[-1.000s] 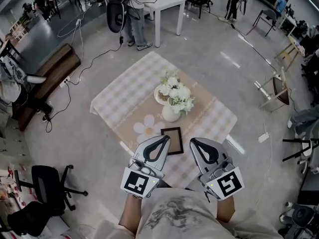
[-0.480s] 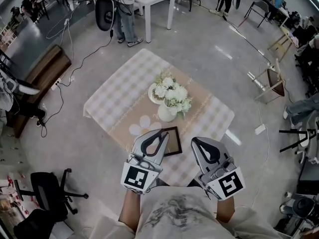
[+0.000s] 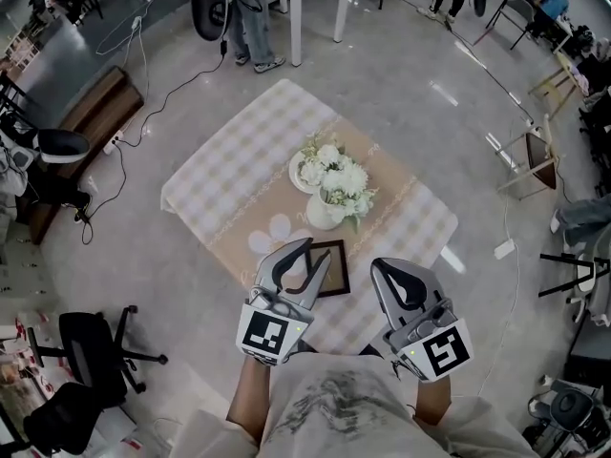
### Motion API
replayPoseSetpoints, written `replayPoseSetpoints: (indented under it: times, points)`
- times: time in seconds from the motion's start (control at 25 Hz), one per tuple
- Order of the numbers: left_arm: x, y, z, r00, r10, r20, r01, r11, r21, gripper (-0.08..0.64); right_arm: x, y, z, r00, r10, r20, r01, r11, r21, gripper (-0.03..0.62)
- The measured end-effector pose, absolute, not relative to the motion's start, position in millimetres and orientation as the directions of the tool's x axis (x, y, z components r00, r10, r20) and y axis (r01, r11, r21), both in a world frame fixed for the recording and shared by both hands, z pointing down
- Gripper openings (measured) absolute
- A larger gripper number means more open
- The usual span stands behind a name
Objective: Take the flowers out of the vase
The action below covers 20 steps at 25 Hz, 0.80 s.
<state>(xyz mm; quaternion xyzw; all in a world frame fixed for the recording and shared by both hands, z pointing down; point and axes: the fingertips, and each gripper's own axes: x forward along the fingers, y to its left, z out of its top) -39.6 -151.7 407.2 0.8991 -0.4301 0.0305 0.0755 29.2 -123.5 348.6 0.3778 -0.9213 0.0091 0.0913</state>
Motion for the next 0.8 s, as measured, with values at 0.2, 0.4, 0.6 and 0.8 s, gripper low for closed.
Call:
replayPoseSetpoints:
  times: [0.2,0.4,0.6,0.8]
  points:
    - [-37,-161,419,0.613,-0.775,0.154,-0.79,-0.604,0.105,0.145,33,-134,356,-0.708,-0.683,0.182,-0.69,0.723,0.031,0.015]
    - [-33,-171,432,0.621,-0.766,0.164,-0.78,-0.624,0.04,0.173,40,-142,361,-0.706,-0.681,0.194,-0.692,0.722,0.017,0.015]
    - [-29,-182,448,0.612,-0.764,0.203,-0.783,-0.622,0.02,0.215,47,-150,366,-0.701,-0.684,0.204,-0.697,0.717,0.01,0.015]
    - [-25,-190,460,0.603,-0.765,0.224,-0.787,-0.616,0.015,0.26,54,-156,371,-0.698,-0.684,0.213,-0.699,0.715,0.004,0.015]
